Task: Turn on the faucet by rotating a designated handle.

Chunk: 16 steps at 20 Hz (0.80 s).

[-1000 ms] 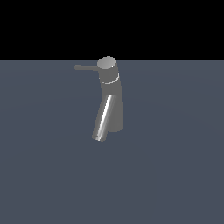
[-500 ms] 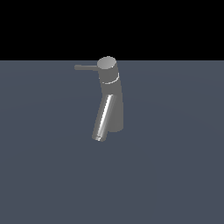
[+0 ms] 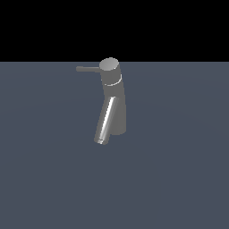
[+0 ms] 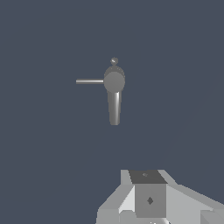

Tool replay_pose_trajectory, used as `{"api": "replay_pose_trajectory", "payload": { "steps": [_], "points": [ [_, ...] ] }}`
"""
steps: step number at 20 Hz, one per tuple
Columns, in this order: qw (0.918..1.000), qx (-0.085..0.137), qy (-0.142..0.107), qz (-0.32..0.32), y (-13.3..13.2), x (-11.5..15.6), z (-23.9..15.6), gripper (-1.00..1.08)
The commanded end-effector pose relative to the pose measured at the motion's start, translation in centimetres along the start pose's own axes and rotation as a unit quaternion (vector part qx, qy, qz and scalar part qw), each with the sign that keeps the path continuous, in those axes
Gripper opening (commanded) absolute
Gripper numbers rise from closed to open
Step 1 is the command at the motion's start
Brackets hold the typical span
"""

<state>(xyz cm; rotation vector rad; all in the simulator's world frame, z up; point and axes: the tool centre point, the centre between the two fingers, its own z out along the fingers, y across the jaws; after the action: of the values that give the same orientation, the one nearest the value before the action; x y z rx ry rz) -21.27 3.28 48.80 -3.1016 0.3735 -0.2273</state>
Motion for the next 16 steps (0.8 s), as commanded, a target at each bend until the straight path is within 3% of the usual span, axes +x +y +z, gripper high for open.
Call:
{"api": "replay_pose_trajectory", "payload": {
  "steps": [1,8,16],
  "points": [
    [0.9995,0.004,0.016,0.028,-1.2,0.7,0.1,-1.00],
    [0.9910,0.018,0.061,0.118,-4.8,3.0,0.9,-1.00],
    [0.9691,0.039,0.101,0.222,-8.3,6.0,2.9,-1.00]
  ]
}}
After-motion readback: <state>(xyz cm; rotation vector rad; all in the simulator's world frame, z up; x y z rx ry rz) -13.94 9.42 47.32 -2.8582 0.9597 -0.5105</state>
